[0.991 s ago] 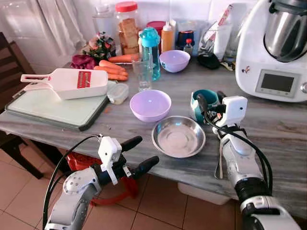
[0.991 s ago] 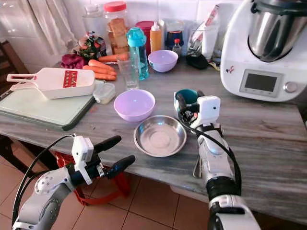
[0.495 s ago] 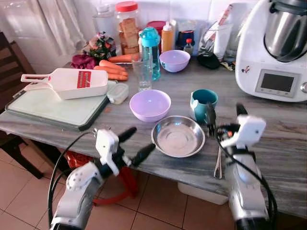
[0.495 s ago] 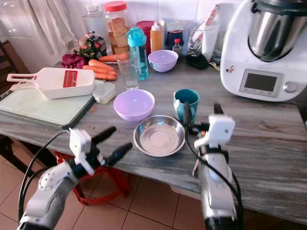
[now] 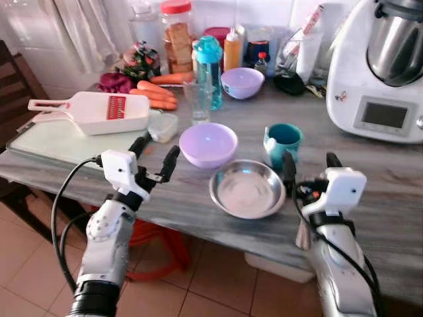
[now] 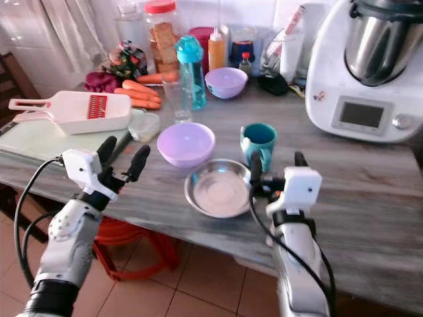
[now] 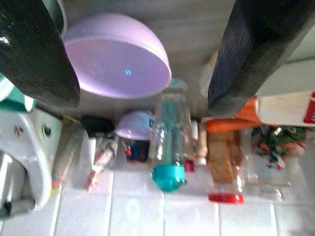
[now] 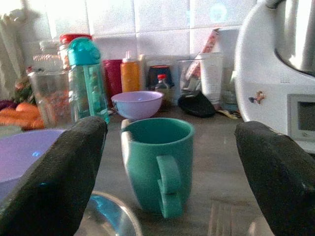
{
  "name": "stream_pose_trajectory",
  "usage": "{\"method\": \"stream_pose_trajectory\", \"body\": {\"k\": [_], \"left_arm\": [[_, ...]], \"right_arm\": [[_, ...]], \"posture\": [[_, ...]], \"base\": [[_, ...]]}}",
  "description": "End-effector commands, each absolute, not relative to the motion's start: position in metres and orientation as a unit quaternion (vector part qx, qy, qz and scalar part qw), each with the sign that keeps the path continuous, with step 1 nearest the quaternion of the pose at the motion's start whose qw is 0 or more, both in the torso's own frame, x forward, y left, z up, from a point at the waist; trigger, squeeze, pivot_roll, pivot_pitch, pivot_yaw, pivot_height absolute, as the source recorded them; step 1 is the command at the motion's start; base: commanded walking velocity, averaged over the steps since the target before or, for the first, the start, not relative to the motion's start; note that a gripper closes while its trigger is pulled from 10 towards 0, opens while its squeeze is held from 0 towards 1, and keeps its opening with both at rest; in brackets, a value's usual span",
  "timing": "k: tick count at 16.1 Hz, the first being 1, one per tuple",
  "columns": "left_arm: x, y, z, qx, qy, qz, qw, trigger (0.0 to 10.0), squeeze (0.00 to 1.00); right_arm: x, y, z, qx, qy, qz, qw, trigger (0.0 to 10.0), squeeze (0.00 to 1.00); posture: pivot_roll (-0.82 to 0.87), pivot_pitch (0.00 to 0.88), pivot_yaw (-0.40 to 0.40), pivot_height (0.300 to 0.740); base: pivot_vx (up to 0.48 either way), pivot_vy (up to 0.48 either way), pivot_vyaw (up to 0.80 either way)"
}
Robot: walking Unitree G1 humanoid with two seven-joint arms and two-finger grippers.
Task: Setting the table
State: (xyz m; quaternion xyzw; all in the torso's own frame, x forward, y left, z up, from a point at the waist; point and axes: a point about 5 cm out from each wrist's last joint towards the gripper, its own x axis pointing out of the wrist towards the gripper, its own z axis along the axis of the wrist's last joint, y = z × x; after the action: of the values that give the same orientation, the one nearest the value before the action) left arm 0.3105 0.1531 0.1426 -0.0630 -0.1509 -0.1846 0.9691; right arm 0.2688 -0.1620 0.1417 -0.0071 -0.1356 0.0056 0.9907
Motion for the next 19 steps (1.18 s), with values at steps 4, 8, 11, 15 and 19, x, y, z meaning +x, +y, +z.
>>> {"method": "stream_pose_trajectory", "body": {"k": [4,8,11,15,19], "left_arm": [[0.31,0.157,0.134,-0.044,-0.143,-0.152,0.977,10.0,0.0],[0.319,0.165,0.135,-0.019,-0.142,-0.081,0.986,10.0,0.0],[0.325,0.174,0.133,-0.001,-0.121,-0.016,0.992,10.0,0.0],[0.328,0.18,0.122,0.033,-0.089,0.033,0.995,10.0,0.0],[0.323,0.187,0.109,0.058,-0.066,0.074,0.993,10.0,0.0]], "right_arm": [[0.271,-0.153,0.149,-0.012,-0.136,0.031,0.99,10.0,0.0],[0.267,-0.134,0.144,0.008,-0.124,0.072,0.99,10.0,0.0],[0.269,-0.132,0.145,0.005,-0.123,0.081,0.989,10.0,0.0],[0.268,-0.127,0.147,0.024,-0.125,0.105,0.986,10.0,0.0],[0.27,-0.128,0.148,0.003,-0.127,0.108,0.986,10.0,0.0]], "posture": [[-0.05,0.0,0.051,0.74],[-0.05,0.0,0.055,0.74],[-0.05,0.0,0.058,0.74],[-0.05,0.0,0.06,0.74],[-0.06,0.0,0.055,0.74]], "base": [[0.0,0.0,0.8],[0.0,0.0,0.8],[0.0,0.0,0.8],[0.0,0.0,0.6],[0.0,0.0,0.39]]}}
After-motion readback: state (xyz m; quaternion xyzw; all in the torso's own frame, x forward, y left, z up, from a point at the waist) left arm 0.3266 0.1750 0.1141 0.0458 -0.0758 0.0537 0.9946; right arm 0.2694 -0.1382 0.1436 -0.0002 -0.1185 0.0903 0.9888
